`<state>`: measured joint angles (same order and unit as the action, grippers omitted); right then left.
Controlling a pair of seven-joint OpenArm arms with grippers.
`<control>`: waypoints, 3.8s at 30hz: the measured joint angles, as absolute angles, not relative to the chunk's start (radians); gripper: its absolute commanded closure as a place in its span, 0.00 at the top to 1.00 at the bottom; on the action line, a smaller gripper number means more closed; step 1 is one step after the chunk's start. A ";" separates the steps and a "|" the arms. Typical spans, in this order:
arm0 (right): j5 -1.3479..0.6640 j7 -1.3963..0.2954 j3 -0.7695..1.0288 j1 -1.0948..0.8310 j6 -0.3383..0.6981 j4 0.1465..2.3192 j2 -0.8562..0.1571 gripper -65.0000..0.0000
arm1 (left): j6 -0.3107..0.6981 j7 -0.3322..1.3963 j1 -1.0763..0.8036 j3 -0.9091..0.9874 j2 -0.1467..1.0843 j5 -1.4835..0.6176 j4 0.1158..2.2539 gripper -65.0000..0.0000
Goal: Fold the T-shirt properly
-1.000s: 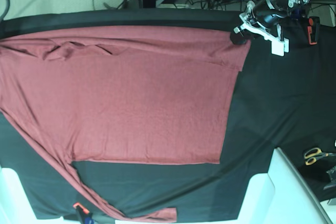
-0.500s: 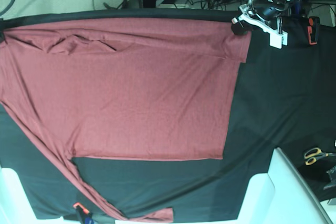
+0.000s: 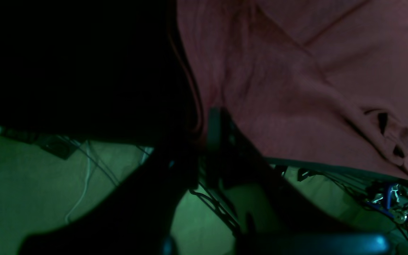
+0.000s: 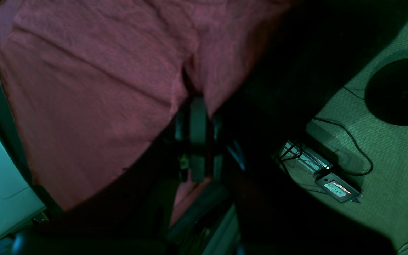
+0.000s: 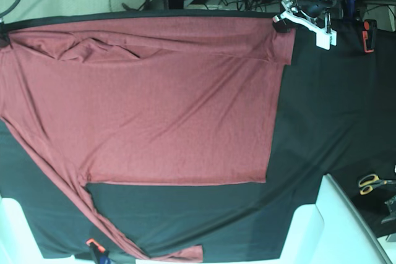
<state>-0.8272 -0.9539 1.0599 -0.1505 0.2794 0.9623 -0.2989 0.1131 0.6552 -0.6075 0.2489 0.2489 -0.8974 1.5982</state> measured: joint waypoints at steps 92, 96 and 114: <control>-0.302 0.004 0.244 0.429 0.410 0.235 -0.527 0.55 | 0.113 0.757 -0.524 0.503 0.297 -0.891 1.615 0.00; -0.302 0.004 0.145 0.428 0.334 0.235 -0.523 0.55 | 0.113 0.757 -0.525 0.503 0.297 -0.891 1.615 0.00; -0.306 0.004 0.084 0.428 0.311 0.235 -0.519 0.28 | 0.113 0.757 -0.538 0.503 0.297 -0.893 1.613 0.00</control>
<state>-0.3061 0.0036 0.0837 0.4282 0.3111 0.2348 -0.5190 0.1131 0.7567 -0.5377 0.5026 0.2966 -0.8932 1.6127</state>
